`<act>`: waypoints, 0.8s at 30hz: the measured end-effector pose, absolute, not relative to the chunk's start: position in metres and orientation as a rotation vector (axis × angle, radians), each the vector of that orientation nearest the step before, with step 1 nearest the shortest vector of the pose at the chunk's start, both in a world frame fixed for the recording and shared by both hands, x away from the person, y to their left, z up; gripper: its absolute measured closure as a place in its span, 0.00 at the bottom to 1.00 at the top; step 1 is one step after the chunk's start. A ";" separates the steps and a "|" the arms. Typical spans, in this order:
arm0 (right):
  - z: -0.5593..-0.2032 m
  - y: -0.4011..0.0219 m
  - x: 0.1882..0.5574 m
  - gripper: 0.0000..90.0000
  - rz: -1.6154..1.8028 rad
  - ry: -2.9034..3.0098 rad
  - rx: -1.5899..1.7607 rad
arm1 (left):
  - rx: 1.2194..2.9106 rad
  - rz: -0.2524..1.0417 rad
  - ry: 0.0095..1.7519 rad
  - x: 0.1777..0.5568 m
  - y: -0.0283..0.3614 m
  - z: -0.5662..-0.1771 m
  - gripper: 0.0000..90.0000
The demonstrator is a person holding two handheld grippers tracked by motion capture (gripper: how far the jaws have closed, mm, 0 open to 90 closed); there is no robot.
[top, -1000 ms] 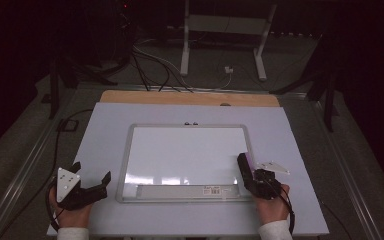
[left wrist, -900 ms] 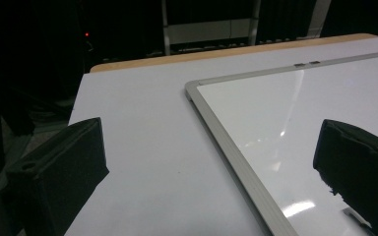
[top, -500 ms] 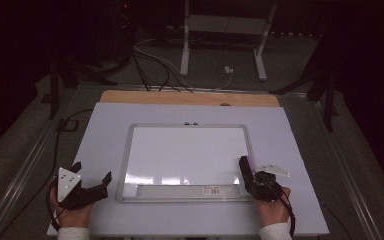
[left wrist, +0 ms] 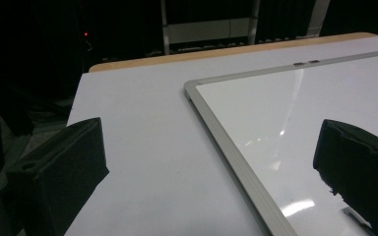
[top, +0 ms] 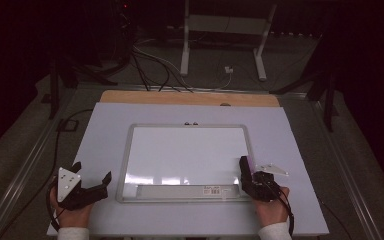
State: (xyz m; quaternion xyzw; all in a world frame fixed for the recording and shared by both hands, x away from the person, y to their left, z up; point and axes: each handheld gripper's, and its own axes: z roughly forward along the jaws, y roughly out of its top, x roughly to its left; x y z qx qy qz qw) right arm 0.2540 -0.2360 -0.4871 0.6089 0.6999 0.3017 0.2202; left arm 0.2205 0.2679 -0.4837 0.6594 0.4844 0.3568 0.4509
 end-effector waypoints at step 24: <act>-0.466 -0.246 0.264 0.04 0.947 2.001 1.424 | 1.628 0.878 1.198 0.220 0.267 -0.484 0.01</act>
